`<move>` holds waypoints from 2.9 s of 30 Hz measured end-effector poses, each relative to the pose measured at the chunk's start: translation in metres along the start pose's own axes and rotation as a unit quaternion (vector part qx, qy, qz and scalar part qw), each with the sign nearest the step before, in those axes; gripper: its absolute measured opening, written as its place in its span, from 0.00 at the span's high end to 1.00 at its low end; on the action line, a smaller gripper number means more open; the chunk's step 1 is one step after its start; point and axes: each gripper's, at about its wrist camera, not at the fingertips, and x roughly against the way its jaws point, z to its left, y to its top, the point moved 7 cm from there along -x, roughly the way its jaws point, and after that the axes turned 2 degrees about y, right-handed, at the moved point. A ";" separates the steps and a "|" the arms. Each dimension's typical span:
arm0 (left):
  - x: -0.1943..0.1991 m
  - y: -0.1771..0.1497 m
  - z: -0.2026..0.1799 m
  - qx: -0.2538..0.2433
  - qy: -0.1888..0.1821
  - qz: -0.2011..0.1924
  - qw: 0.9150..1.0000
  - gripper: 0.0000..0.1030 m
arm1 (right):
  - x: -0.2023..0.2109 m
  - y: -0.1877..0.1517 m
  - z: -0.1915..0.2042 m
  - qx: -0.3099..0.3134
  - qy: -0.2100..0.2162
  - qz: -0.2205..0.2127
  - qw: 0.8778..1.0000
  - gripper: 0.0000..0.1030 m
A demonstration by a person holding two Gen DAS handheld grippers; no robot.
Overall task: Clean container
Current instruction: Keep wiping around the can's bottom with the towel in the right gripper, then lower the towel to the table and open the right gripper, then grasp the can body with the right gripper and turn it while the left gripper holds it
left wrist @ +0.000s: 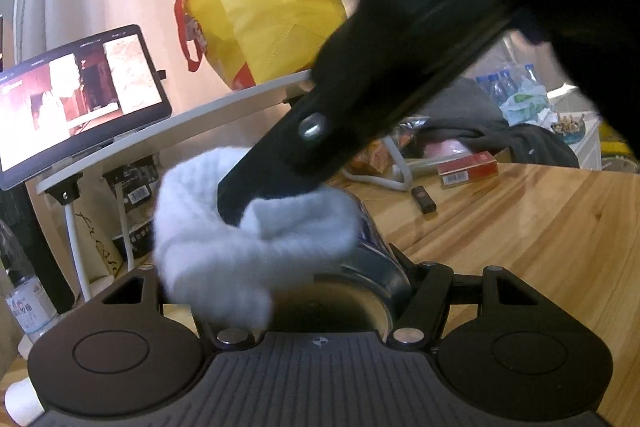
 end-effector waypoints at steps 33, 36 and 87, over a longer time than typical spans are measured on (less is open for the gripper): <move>0.004 0.003 -0.003 -0.028 0.010 -0.016 0.999 0.35 | 0.025 -0.009 -0.027 -0.023 -0.040 -0.011 0.999 0.83; 0.005 0.004 -0.001 -0.025 0.010 -0.018 0.999 0.35 | 0.023 -0.012 -0.054 -0.026 -0.084 -0.007 0.996 0.83; 0.033 0.011 -0.035 -0.167 0.075 -0.097 0.978 0.35 | -0.001 -0.051 -0.104 -0.445 0.125 -0.077 0.884 0.19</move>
